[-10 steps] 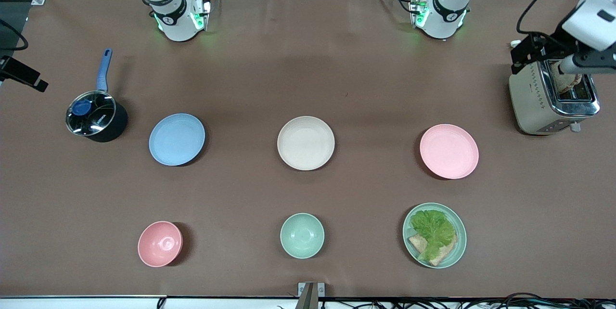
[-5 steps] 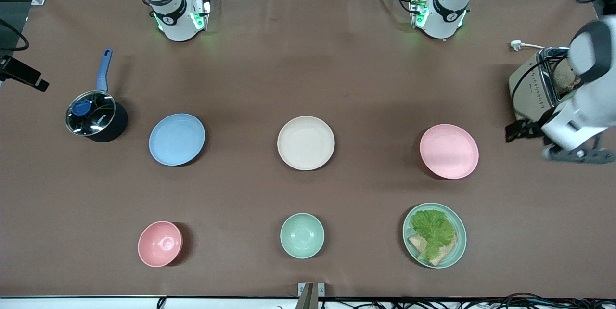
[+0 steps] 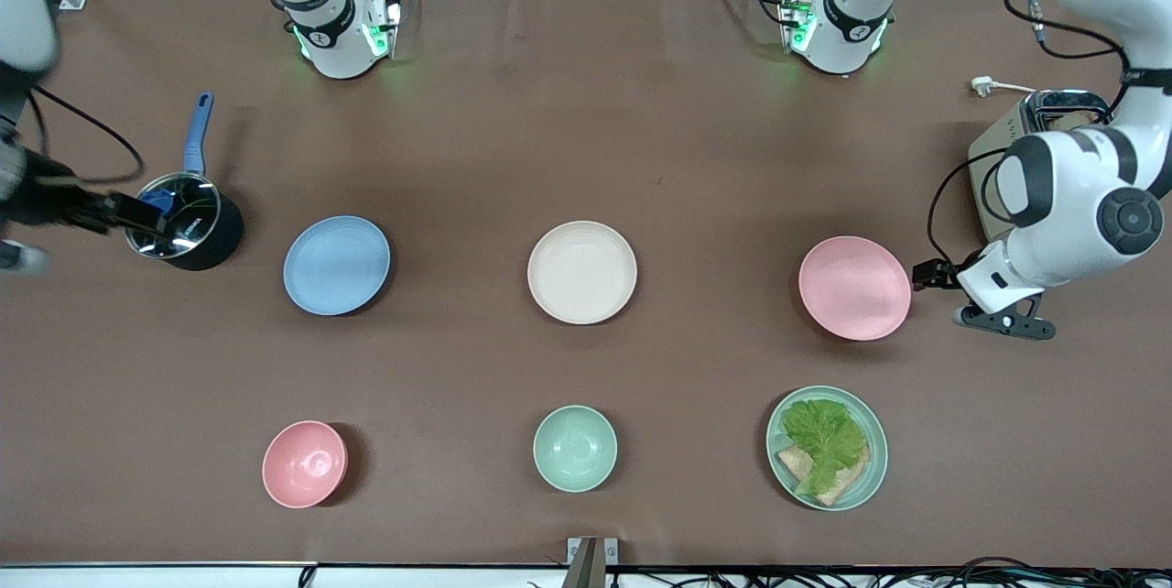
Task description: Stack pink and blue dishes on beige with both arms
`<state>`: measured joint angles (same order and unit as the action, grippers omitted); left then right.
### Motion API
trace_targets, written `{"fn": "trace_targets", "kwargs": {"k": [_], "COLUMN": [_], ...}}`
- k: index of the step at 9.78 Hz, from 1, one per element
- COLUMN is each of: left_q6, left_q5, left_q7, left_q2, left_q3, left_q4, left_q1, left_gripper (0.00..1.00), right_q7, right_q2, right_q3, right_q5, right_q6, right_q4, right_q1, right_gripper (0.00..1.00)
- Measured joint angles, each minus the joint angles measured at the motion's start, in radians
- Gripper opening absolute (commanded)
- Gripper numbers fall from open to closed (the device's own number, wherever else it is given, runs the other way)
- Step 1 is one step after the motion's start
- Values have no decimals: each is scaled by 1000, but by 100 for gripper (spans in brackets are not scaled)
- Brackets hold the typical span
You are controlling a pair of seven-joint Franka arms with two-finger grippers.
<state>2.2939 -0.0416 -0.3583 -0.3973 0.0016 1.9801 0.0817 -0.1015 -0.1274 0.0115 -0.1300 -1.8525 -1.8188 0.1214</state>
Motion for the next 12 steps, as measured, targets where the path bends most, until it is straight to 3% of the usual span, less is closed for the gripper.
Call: {"fn": "trace_targets", "kwargs": {"k": [2,4,6,7,8,9,10,12], "left_q6": [11,13,14,15,15,15,8,-18], "left_q5": [-59,-76,-76,-76,-76,-77,-82,-104], "left_q7": [-29,-30,-30,-30,-31,-33,-43,-17], "left_q2": [-57,-90,-107,-110,-113,-113,-109,-89], "left_q3": [-13,-26,-26,-26,-26,-27,-38,-98], "left_q4": [-2,-4,-9,-12,-17,-20,-27,-49], "left_q1": [3,1,2,3,3,3,4,5], "left_gripper": [62,26,17,8,1,0,0,0], "right_q7": [-144,-314,-487,-575,-660,-728,-775,-801], "right_q2": [-62,-132,-208,-241,-264,-281,-292,-300], "right_q3": [9,22,26,27,27,27,27,26], "right_q5": [-37,-125,-222,-296,-372,-439,-487,-515], "right_q6": [-179,-340,-437,-464,-481,-490,-497,-512], "right_q4": [-134,-234,-279,-290,-306,-322,-337,-365], "right_q1": [15,22,32,38,42,42,42,41], "right_gripper": [100,100,100,99,95,91,84,60]}}
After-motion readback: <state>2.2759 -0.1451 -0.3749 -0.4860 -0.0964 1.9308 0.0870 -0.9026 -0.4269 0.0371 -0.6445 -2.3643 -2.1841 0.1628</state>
